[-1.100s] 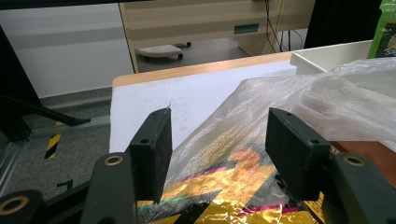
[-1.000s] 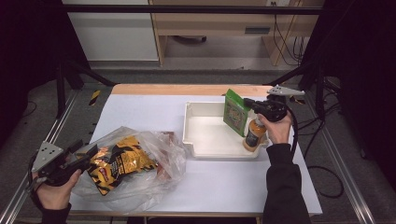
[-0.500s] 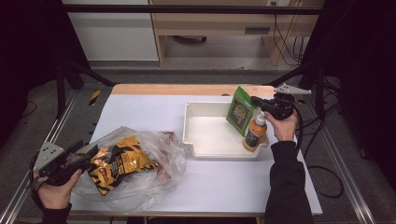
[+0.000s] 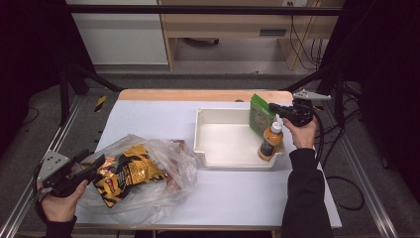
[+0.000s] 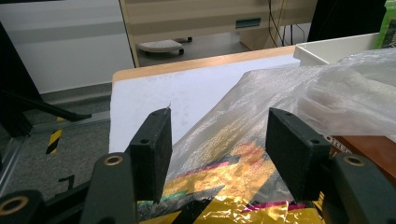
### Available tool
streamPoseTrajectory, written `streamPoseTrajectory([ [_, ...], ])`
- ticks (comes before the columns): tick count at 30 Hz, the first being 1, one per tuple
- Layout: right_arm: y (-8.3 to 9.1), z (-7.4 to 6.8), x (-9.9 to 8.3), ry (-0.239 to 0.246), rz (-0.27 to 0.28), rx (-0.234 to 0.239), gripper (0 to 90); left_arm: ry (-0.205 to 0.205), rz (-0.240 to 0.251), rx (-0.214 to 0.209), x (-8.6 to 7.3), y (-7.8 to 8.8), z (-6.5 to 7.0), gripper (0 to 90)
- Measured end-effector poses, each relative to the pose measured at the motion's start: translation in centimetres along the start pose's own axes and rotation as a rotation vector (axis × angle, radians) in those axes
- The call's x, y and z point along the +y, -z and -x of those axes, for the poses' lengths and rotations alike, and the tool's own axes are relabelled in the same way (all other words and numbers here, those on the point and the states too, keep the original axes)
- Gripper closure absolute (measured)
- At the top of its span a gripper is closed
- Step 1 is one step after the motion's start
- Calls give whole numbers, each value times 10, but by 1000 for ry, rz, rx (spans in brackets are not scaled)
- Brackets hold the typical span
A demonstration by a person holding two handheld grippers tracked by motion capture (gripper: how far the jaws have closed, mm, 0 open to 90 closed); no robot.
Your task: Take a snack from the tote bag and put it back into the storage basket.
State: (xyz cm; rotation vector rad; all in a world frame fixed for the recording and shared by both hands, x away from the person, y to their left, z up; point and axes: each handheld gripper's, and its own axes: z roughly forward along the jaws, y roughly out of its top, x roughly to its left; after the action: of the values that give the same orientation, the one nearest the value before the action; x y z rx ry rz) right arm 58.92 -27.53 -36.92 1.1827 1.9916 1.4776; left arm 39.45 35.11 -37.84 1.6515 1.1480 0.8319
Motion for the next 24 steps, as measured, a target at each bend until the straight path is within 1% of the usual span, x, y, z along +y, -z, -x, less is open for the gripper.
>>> streamPoseTrajectory([
  [2,2,2,-2,-2,-10,-18,900,-1,0,-1,0,0,1,407],
  [4,4,4,-5,-8,-7,-23,900,-1,0,0,0,0,1,407],
  [7,5,8,-10,-8,-20,-43,900,-3,-4,-1,0,0,1,407],
  [8,5,9,-11,-11,-14,-51,900,-2,-4,-1,0,-1,1,407],
  [12,6,14,-18,-12,-14,-104,900,-5,-8,-2,0,-1,2,407],
  [16,5,18,-22,-6,8,-147,897,-5,-9,-2,0,-2,1,407],
  [18,4,19,-22,-19,14,-154,883,-4,-9,-3,0,-2,1,406],
  [21,3,19,-23,-11,13,-169,846,-4,-9,-4,0,-2,2,406],
  [24,2,19,-23,-20,15,-185,782,-4,-8,-4,0,-1,1,406],
])
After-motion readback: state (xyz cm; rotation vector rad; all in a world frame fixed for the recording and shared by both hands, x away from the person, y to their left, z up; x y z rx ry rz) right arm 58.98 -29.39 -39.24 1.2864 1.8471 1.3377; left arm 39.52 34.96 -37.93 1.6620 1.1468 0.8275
